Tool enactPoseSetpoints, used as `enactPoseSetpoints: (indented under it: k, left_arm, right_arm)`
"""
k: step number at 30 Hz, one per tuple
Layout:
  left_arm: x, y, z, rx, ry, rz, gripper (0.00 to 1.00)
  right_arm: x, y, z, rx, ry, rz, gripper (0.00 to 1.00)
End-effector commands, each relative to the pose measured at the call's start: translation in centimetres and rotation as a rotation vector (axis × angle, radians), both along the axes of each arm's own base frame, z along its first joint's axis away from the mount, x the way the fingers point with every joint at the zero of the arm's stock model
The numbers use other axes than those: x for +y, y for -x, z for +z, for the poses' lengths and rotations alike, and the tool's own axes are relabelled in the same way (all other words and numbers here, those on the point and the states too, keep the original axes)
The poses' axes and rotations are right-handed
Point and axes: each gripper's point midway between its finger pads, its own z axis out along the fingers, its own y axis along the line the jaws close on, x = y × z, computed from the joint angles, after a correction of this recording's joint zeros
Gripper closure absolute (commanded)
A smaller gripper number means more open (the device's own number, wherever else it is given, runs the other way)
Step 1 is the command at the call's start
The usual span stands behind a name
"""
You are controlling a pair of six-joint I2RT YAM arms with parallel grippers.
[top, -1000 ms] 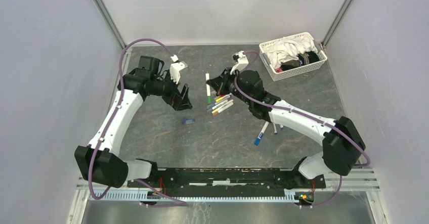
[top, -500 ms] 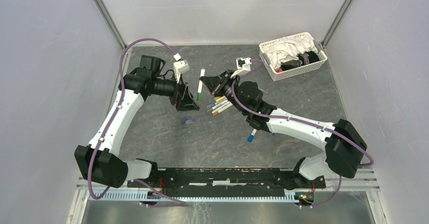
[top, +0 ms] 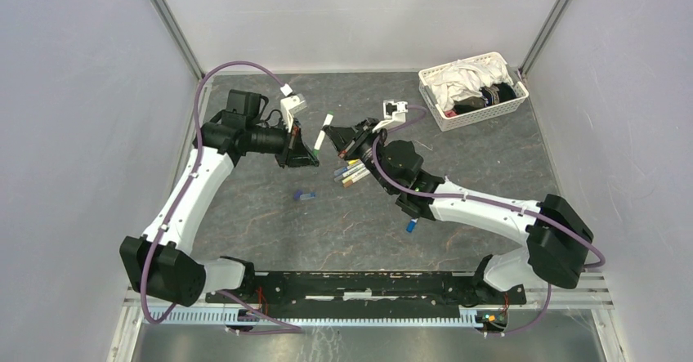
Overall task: Open the pen caps
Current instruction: Pick up the pen from the center of the board, then open the pen cap from the pen.
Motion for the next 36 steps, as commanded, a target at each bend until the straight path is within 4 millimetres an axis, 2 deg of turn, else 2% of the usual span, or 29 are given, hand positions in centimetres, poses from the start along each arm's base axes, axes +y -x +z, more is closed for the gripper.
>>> enactPoseSetpoints:
  k: [1, 2, 6, 10, 13, 15, 18, 21, 28, 36]
  left_arm:
    - [0.4, -1.7, 0.9, -0.096, -0.024, 0.068, 0.98]
    - [0.6, -1.8, 0.7, -0.105, -0.04, 0.071, 0.98]
    - [1.6, -1.0, -0.5, -0.197, -0.125, -0.006, 0.98]
    - [3.6, 0.8, -3.3, -0.427, -0.351, -0.161, 0.98]
    - [5.1, 2.6, -5.5, -0.558, -0.541, -0.314, 0.98]
    - [6.1, 3.9, -6.7, -0.566, -0.645, -0.414, 0.98]
    - [7.0, 4.8, -7.1, -0.589, -0.736, -0.514, 0.98]
    - [7.0, 4.8, -6.1, -0.652, -0.772, -0.561, 0.98]
    - [5.9, 4.7, -5.7, -0.767, -0.846, -0.634, 0.98]
    - [5.2, 4.2, -5.1, -0.809, -0.873, -0.642, 0.98]
  right_arm:
    - [-0.6, 1.2, 0.9, -0.025, -0.009, 0.003, 1.0]
    - [-0.8, 1.4, 0.4, -0.021, 0.007, 0.005, 0.99]
    - [-3.0, 1.8, -1.0, -0.012, 0.1, -0.001, 0.69]
    - [-5.2, 1.9, -0.3, -0.046, 0.146, 0.143, 0.46]
    - [-5.6, 2.1, 0.2, -0.067, 0.251, 0.27, 0.33]
    - [-5.4, 2.2, -0.4, -0.047, 0.323, 0.355, 0.26]
    - [-3.9, 3.6, -1.6, 0.007, 0.364, 0.525, 0.22]
    - [-2.5, 5.2, -4.0, 0.083, 0.352, 0.674, 0.19]
    - [0.4, 8.3, -6.3, 0.146, 0.324, 0.869, 0.2]
    - [3.3, 10.6, -9.4, 0.214, 0.362, 0.989, 0.26]
